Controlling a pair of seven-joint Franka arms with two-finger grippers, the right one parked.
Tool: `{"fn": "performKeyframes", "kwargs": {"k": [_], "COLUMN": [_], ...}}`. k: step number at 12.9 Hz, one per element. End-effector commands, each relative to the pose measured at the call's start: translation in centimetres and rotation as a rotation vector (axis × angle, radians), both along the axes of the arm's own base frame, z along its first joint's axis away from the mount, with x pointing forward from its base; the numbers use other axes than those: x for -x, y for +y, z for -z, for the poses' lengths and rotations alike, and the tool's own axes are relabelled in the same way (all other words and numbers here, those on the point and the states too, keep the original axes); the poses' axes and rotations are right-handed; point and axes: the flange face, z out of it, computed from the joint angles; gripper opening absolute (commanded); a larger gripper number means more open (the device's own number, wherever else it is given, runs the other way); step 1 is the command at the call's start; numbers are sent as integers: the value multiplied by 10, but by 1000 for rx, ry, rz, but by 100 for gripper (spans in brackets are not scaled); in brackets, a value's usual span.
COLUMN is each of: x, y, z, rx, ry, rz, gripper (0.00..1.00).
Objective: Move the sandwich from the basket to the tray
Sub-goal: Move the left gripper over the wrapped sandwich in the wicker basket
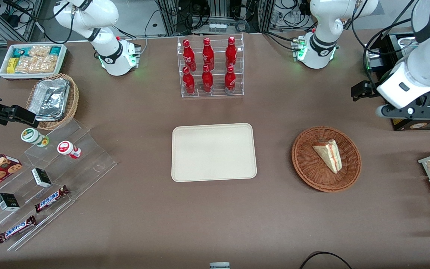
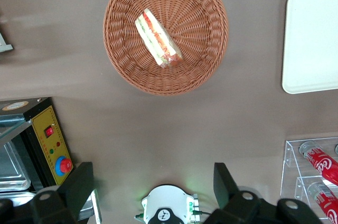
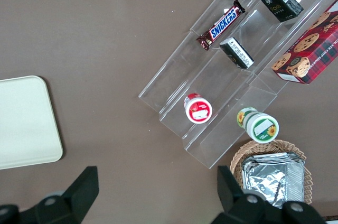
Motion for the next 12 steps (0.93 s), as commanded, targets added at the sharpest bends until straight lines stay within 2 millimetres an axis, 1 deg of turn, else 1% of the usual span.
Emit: {"fn": "performKeyframes", "kwargs": {"k": [1,3,4,6,7,8,10,11,12], "x": [12,7,4,-2,-5,-6,-7,-5,-5], "y": [-2,-1,-2,-3,-3,-4,-4,-4,-2], "z": [-14,-3,13,51,66,90,130,148,159], "rx": [12,7,7,9,11,12,18,21,23], "ry": [-2,0,0,-11,-25,-23,-58,-75,-94], "rz": [13,17,21,25,27,28,32,34,32], "gripper": [100,100,100,100,100,100,100,100,100]}}
